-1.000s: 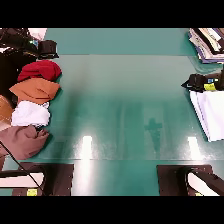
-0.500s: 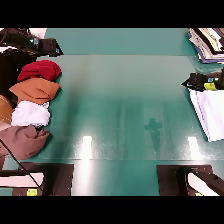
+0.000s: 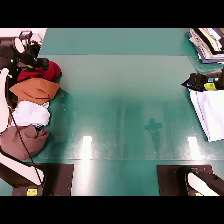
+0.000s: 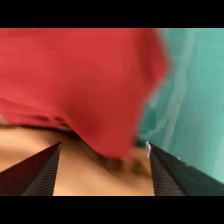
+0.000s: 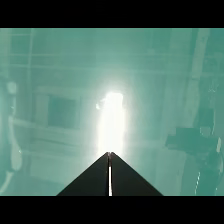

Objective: Fold the shirts.

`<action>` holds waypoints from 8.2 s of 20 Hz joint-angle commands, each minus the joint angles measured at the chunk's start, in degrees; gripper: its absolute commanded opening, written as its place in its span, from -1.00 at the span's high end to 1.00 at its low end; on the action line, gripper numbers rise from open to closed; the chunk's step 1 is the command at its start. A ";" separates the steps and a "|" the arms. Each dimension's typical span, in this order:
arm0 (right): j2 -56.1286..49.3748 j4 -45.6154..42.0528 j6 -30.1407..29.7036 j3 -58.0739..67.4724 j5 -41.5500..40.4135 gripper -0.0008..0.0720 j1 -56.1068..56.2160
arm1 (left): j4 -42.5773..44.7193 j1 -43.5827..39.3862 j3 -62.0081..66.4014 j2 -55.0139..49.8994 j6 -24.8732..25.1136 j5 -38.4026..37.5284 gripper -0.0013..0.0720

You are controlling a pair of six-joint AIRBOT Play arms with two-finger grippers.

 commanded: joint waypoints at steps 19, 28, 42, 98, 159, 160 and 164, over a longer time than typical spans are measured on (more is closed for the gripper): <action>-0.04 -0.04 -3.52 6.34 -0.74 0.93 -0.33 | -1.62 -2.05 10.12 13.77 -0.85 3.45 0.89; -0.09 0.02 -6.01 22.21 -1.77 0.93 -0.31 | -1.31 -26.75 11.96 36.39 0.85 -10.45 0.90; 0.17 0.13 -5.99 23.76 5.60 0.93 -0.31 | -13.42 -41.72 -16.72 25.83 0.59 -0.66 -0.52; -1.97 8.44 -8.37 17.57 2.49 0.94 9.20 | -24.48 -21.68 7.67 34.75 11.82 -12.37 0.89; -3.61 0.42 0.44 -7.21 5.90 0.94 4.70 | -33.97 -17.77 -48.15 24.24 17.84 9.01 0.89; -3.61 0.31 0.39 -6.71 5.95 0.94 4.70 | -33.16 -17.77 -46.18 24.94 17.49 8.15 0.89; -3.61 0.37 -0.94 2.75 6.95 0.94 4.70 | -22.49 -17.77 -32.11 33.38 12.48 5.79 0.89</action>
